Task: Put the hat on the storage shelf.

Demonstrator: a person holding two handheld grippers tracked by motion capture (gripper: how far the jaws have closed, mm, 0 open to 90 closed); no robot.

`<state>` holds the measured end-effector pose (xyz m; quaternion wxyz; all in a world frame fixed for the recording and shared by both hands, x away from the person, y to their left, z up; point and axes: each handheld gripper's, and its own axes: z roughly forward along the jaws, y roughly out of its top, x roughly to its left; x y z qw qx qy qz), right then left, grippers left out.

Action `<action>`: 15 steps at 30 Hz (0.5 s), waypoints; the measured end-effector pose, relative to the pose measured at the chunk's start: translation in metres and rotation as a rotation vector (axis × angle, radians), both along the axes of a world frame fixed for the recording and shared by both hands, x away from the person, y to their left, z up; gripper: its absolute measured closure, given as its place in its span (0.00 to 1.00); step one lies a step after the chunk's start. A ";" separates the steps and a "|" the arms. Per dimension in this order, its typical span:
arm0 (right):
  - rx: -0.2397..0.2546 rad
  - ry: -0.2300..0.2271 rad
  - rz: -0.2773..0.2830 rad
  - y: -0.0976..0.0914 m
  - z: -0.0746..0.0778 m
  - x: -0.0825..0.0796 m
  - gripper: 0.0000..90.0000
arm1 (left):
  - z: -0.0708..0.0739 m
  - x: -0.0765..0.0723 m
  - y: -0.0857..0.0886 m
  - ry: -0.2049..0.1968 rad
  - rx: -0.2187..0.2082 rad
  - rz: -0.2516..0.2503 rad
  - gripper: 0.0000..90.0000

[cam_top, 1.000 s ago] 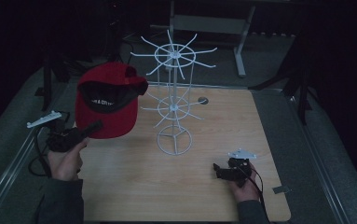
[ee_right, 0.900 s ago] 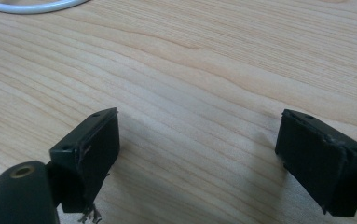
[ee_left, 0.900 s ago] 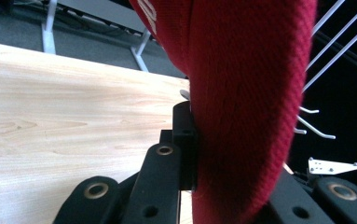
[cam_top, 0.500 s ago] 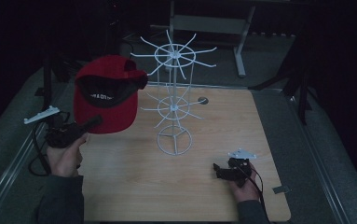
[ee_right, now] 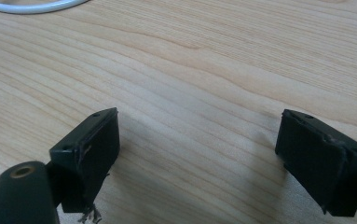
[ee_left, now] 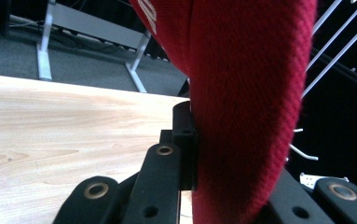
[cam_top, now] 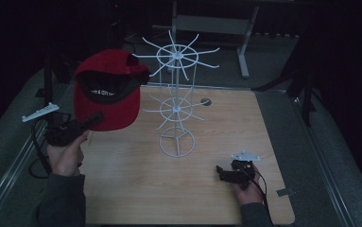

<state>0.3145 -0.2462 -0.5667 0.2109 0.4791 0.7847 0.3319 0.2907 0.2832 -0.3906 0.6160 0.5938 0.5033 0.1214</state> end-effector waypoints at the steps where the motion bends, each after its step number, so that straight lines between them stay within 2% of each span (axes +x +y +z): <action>1: 0.000 0.000 0.000 0.000 0.000 0.000 0.15 | 0.001 0.000 0.000 -0.003 0.001 -0.001 0.94; 15: 0.000 0.000 0.000 0.000 0.000 0.000 0.15 | 0.015 -0.005 -0.001 -0.064 -0.016 0.002 0.94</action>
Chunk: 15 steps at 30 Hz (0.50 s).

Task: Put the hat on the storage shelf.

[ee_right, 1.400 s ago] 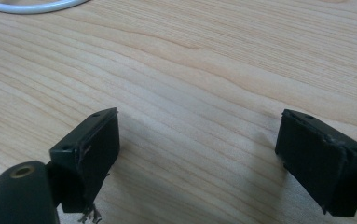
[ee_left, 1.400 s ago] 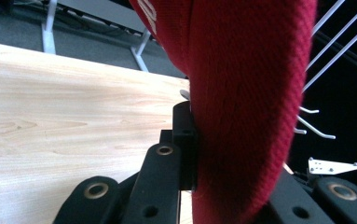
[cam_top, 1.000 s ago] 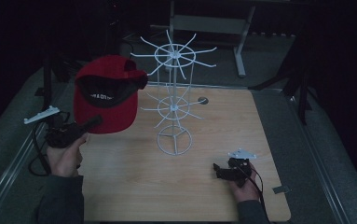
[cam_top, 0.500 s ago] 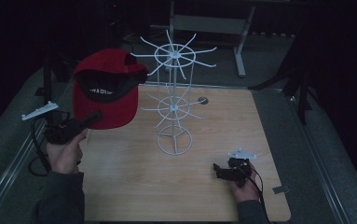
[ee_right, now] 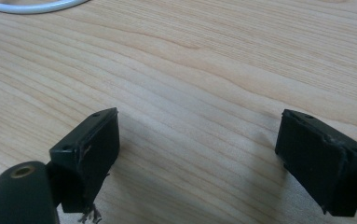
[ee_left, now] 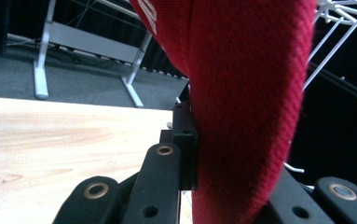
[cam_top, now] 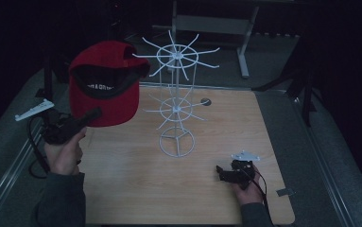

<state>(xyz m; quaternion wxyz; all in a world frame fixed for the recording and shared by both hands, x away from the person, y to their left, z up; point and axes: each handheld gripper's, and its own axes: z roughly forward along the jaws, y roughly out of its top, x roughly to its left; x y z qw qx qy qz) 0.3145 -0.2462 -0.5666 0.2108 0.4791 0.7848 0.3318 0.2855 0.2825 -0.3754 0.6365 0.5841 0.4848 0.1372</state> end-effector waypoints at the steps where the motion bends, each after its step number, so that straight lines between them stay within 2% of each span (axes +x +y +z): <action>1: 0.000 0.000 0.000 0.000 0.000 0.000 0.15 | 0.001 0.000 0.000 -0.003 0.000 -0.001 0.94; 15: 0.000 0.000 0.000 0.000 0.000 0.000 0.15 | 0.009 0.001 0.000 -0.029 -0.014 0.002 0.94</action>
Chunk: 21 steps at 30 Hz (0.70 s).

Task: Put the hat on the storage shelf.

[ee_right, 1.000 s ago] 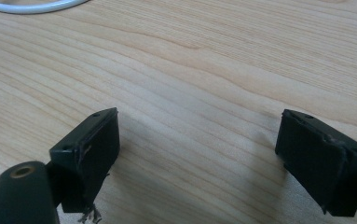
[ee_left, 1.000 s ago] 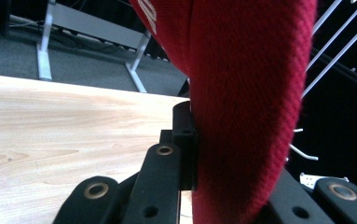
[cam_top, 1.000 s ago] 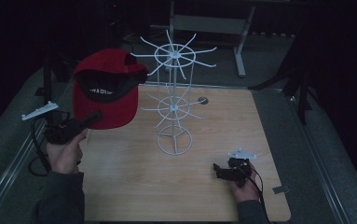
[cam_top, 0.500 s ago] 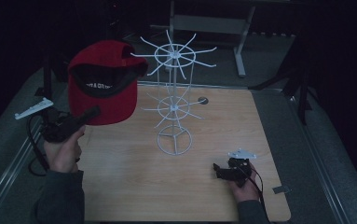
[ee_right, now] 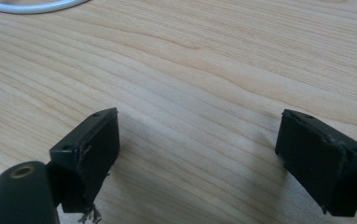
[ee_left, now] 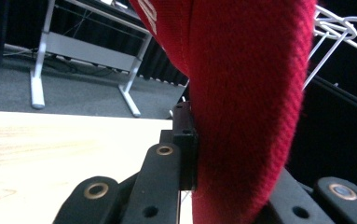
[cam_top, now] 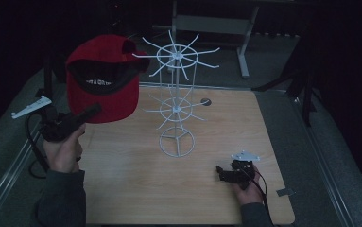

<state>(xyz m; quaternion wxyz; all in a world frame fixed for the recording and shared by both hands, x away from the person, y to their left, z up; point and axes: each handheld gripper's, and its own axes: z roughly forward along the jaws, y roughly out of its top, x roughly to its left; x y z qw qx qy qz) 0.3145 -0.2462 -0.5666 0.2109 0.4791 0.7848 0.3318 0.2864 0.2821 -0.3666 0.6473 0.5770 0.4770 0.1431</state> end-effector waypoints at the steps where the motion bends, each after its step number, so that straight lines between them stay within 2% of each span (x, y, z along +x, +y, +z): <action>1: 0.001 0.001 -0.001 0.000 0.000 0.000 0.15 | 0.001 0.000 0.000 -0.004 0.001 0.001 0.94; 13: 0.000 0.000 0.000 0.000 0.000 0.000 0.15 | 0.007 0.011 -0.002 -0.012 -0.007 0.033 0.94; 21: 0.000 0.000 0.000 0.000 0.000 0.000 0.15 | 0.012 0.018 -0.007 -0.022 -0.013 0.031 0.94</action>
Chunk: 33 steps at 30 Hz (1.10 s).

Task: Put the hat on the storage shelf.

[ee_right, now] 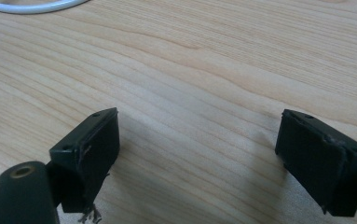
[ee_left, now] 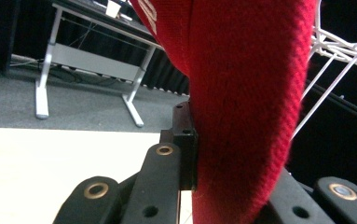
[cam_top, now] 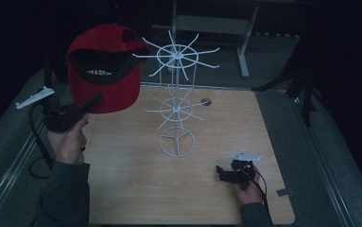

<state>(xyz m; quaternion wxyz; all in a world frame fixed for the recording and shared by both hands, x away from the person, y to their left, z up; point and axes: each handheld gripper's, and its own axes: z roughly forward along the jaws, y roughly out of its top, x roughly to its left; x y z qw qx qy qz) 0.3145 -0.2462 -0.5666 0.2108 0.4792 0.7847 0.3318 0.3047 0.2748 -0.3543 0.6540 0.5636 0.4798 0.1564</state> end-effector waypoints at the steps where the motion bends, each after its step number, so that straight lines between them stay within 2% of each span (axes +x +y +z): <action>1: 0.000 0.000 0.000 0.000 0.000 0.000 0.15 | 0.000 0.001 0.000 -0.002 -0.002 -0.001 0.94; 9: 0.000 0.000 0.000 0.000 0.000 0.000 0.15 | 0.005 0.007 -0.002 -0.008 0.007 0.008 0.94; 33: 0.000 0.000 0.000 0.000 0.000 0.000 0.15 | 0.007 0.019 -0.012 -0.027 -0.038 0.005 0.94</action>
